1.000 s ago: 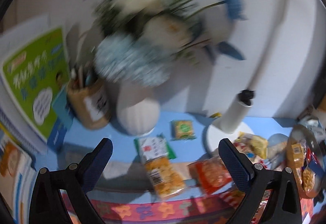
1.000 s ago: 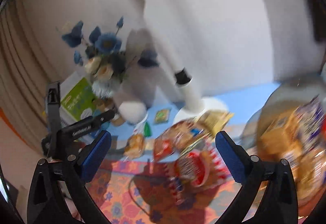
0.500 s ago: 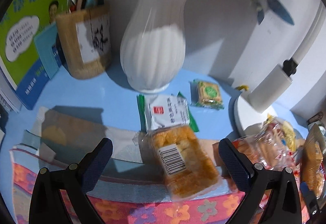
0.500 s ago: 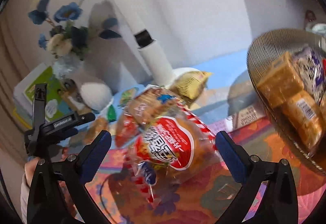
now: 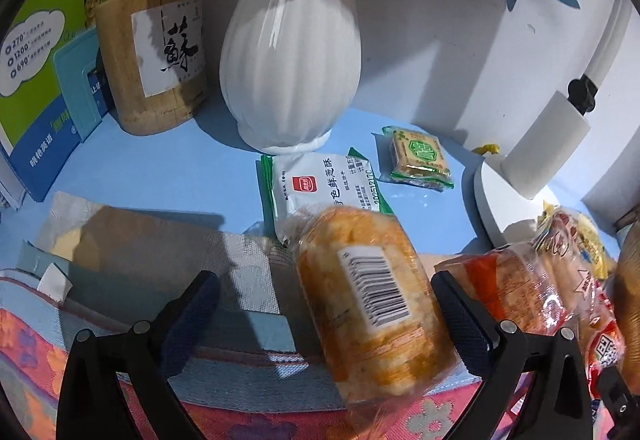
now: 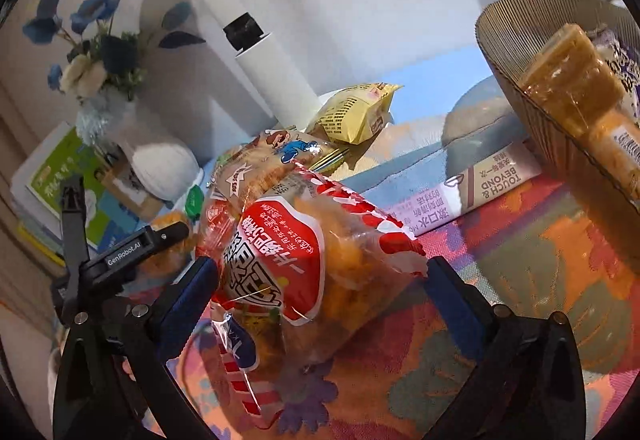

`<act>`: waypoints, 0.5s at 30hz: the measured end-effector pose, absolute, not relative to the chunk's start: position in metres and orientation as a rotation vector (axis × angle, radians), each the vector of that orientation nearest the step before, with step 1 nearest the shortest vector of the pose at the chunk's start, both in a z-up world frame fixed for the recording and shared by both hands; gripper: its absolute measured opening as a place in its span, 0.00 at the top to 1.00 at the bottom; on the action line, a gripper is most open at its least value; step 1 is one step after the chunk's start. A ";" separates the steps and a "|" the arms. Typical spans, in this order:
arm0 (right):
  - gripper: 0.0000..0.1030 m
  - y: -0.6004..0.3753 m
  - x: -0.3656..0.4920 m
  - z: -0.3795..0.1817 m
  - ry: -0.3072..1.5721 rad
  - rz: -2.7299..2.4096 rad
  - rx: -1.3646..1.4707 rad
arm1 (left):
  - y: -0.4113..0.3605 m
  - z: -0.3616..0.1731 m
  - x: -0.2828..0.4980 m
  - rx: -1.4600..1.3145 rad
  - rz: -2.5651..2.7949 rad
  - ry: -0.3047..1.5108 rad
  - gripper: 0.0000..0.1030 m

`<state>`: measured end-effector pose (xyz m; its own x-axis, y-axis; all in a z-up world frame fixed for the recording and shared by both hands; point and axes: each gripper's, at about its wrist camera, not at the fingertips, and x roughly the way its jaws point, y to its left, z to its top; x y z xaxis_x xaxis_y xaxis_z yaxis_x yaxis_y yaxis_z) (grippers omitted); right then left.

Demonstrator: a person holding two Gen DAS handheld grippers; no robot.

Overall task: Organize snacks
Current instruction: 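Grasp the clear rice cracker pack with the left tool while the right tool grasps the red-white puff bag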

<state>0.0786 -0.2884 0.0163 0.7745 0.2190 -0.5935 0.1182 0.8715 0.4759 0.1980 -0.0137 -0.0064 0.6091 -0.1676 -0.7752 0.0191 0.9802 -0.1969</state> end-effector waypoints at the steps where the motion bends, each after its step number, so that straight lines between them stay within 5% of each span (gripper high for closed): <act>1: 0.00 -0.289 0.078 0.017 0.689 0.058 0.522 | -0.014 -0.007 0.198 -0.172 -0.107 0.911 0.00; 15: 0.00 -0.289 0.078 0.015 0.685 0.056 0.526 | -0.039 -0.014 0.204 -0.002 -0.057 0.954 0.00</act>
<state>0.0777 -0.2892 0.0153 0.7780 0.2183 -0.5892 0.1203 0.8687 0.4806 0.2040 -0.0394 -0.0138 0.5774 -0.0493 -0.8149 0.0473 0.9985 -0.0269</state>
